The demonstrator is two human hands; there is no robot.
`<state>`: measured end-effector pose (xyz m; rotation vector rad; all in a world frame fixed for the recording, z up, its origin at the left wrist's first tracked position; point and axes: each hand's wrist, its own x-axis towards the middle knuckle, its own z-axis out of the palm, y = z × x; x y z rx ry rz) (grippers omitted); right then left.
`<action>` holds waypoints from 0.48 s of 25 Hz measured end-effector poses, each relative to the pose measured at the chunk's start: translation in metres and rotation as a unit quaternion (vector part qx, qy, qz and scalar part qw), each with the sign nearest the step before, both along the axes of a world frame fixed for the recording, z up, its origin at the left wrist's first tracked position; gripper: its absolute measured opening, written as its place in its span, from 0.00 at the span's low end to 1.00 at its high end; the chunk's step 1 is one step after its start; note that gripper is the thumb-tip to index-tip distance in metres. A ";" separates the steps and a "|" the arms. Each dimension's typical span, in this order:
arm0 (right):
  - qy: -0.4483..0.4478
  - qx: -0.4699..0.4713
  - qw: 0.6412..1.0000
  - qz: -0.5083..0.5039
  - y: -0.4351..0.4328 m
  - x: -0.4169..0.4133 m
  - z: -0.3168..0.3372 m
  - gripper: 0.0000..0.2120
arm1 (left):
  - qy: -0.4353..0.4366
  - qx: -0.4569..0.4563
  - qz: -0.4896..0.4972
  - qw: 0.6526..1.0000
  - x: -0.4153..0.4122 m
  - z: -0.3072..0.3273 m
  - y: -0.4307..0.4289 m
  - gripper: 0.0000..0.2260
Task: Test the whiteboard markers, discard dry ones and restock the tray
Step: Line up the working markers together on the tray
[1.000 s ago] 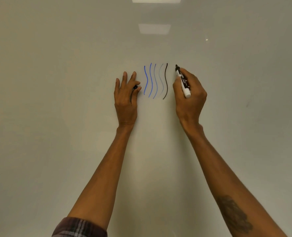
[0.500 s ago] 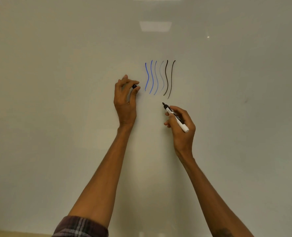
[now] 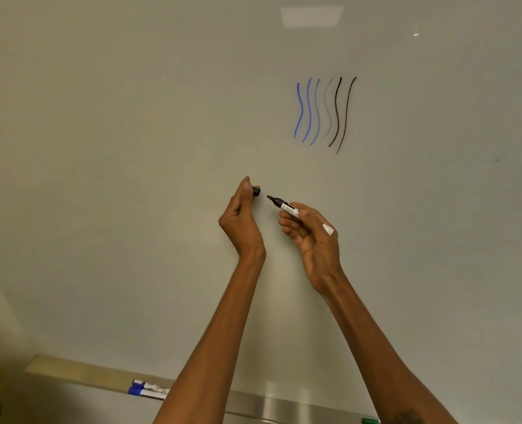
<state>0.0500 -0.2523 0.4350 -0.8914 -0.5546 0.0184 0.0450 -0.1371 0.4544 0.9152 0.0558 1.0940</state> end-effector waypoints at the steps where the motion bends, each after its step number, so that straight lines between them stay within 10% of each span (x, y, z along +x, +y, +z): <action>1: -0.003 -0.011 1.000 -0.001 0.003 0.000 -0.003 0.12 | 0.006 -0.004 -0.006 1.000 0.000 -0.005 0.001 0.13; 12: 0.009 -0.053 0.999 0.001 0.027 0.000 -0.024 0.12 | 0.029 0.003 -0.032 0.999 -0.004 -0.042 0.014 0.12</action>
